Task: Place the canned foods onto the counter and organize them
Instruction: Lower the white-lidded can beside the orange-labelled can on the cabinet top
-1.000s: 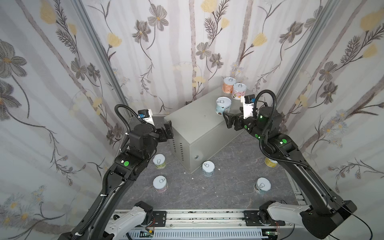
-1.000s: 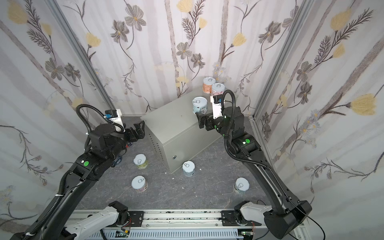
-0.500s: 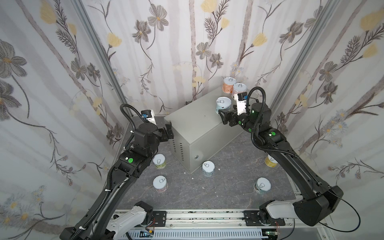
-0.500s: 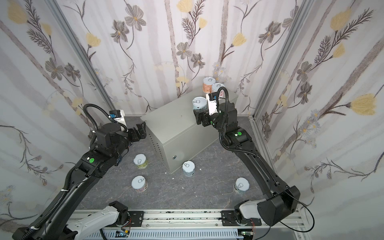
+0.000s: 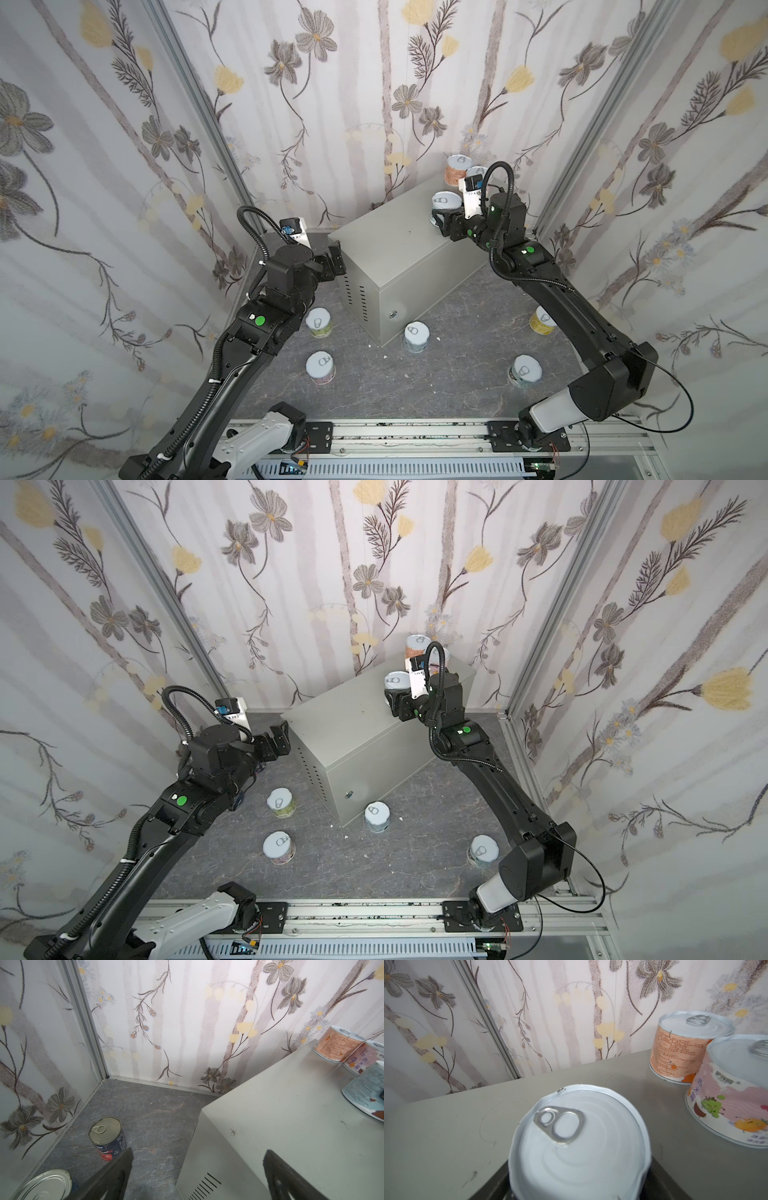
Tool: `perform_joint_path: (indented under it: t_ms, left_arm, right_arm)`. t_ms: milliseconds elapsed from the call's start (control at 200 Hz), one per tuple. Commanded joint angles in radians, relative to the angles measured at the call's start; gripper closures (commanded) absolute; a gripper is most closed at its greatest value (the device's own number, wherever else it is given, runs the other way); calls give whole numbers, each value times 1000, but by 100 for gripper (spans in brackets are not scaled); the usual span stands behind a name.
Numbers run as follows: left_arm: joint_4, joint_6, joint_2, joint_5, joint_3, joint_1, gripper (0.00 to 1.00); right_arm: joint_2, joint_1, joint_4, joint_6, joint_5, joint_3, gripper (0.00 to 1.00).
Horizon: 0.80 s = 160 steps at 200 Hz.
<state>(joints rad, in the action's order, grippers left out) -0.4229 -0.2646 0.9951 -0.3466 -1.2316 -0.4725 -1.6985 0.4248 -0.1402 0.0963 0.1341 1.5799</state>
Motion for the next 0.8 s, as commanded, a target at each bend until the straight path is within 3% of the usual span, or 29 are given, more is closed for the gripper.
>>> perform_joint_path:
  t_ms: [0,615,794]
  left_arm:
    - [27,7,-15,-20,8,1,0]
    - [27,6,-90,-30,76,2,0]
    - [27,10,-93,-31,85,1,0]
  right_arm:
    - [-28,-1,27,1,14,34,33]
    - [-328,-15,-136,-24,-148,480,36]
    - [-387,-34,-155,-12,-145,588,36]
